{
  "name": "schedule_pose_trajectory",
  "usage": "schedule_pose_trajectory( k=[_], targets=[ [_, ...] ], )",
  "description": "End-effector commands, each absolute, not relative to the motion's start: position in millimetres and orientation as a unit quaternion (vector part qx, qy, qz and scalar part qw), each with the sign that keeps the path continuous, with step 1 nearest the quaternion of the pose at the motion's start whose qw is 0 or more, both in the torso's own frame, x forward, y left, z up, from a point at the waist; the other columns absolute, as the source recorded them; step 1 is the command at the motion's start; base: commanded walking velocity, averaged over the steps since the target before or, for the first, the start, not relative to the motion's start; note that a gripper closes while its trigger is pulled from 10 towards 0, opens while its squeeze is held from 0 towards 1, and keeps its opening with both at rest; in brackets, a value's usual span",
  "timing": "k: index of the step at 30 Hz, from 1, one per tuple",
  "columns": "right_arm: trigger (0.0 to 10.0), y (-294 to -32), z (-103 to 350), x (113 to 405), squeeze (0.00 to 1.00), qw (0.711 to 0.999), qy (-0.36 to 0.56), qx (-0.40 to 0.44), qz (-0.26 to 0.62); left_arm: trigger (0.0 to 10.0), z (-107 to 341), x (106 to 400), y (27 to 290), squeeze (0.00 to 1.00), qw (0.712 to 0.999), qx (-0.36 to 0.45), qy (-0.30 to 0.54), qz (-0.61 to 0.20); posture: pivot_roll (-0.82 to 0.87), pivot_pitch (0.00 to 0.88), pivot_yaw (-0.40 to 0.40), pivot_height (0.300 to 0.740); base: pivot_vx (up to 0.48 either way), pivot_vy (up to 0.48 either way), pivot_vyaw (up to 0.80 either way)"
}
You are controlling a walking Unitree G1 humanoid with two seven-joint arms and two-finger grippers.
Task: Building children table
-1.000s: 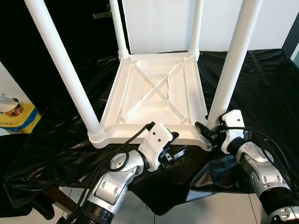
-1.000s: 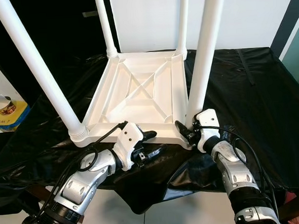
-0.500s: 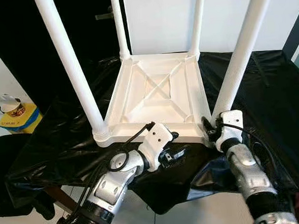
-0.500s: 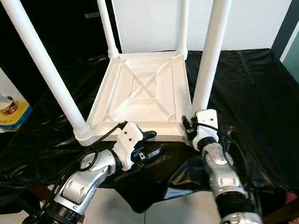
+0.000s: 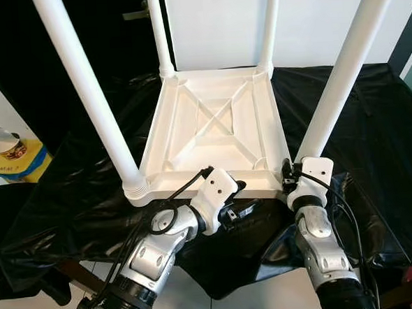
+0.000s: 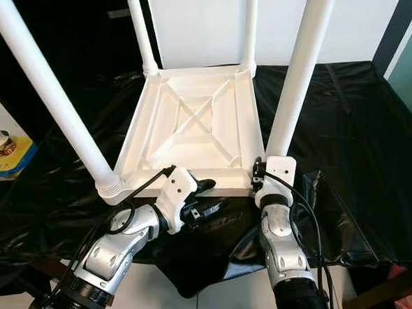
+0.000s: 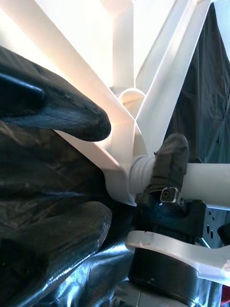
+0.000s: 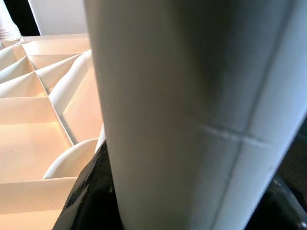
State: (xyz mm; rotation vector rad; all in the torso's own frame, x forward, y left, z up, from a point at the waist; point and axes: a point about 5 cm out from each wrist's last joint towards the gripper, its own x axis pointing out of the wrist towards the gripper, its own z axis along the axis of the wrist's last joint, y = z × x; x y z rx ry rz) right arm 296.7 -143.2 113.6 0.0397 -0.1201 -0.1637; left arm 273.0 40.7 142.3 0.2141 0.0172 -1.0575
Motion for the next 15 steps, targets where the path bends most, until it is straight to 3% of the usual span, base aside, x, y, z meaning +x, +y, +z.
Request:
schedule_pose_trajectory(
  k=[1,14,15],
  targets=[
    [10.0,-138.8,108.0,294.9,0.00,0.996,-0.044,0.029,-0.076,10.0,141.3,270.0,41.5,0.00,0.848,0.101,0.015,-0.521,-0.13,0.074,0.034,0.740,0.000,0.000,0.00],
    [10.0,-151.2,118.7,297.9,0.02,0.995,-0.069,0.020,-0.073,10.0,142.3,270.3,40.6,0.00,0.846,0.102,0.014,-0.523,-0.13,0.067,0.031,0.740,0.000,0.000,0.00],
    [10.0,-153.3,120.5,295.8,1.00,0.995,-0.076,0.019,-0.056,10.0,142.4,269.3,40.5,0.00,0.846,0.102,0.014,-0.523,-0.13,0.068,0.028,0.740,0.000,0.000,0.00]
  ],
)
